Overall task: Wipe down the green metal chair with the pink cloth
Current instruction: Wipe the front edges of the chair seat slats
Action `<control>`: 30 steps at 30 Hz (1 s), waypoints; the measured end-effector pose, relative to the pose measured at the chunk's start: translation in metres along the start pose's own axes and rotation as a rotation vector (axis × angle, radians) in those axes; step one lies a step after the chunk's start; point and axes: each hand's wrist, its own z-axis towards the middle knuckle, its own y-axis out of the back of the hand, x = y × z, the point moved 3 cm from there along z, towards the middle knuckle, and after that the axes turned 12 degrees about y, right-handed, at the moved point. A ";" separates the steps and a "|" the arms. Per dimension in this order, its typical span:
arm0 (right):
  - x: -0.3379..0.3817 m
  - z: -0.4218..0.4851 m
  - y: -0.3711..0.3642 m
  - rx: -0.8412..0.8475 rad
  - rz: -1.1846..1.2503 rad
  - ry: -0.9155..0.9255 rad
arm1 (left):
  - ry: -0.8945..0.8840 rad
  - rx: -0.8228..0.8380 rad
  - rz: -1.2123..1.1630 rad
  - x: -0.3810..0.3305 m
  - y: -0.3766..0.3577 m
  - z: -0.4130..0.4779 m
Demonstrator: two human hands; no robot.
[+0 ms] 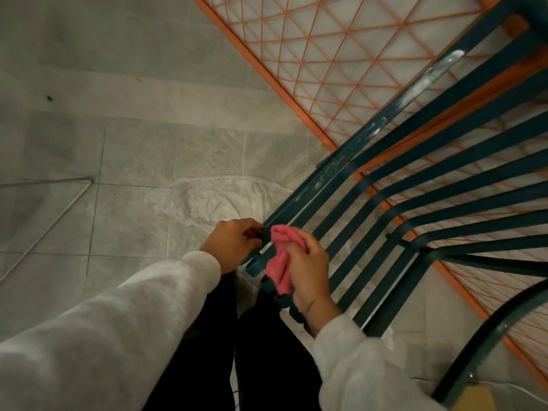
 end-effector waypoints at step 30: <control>0.001 0.015 0.047 0.011 -0.151 -0.043 | 0.022 0.104 -0.070 -0.021 -0.005 0.010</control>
